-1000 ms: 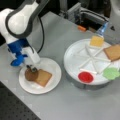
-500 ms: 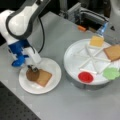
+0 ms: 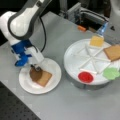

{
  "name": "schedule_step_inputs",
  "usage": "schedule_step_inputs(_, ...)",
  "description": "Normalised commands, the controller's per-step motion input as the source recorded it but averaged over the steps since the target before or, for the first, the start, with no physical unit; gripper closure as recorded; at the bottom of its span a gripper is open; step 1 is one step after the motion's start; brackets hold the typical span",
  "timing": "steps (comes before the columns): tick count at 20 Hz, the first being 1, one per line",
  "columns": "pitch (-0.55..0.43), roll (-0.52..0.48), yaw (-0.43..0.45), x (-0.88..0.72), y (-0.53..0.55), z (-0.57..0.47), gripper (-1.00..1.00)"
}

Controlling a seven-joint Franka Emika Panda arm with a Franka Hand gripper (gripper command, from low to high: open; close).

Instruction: Ingredient selection for cheeseburger or sandwich

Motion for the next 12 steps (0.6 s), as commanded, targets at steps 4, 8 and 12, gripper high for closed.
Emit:
schedule_step_inputs(4,-0.087,-0.059,0.088,-0.06,0.00,-0.06,1.00)
schedule_step_inputs(8,-0.084,-0.081,0.078,-0.07,0.00,-0.08,1.00)
schedule_step_inputs(12,-0.076,-0.165,0.115,-0.07,0.02,-0.08,1.00)
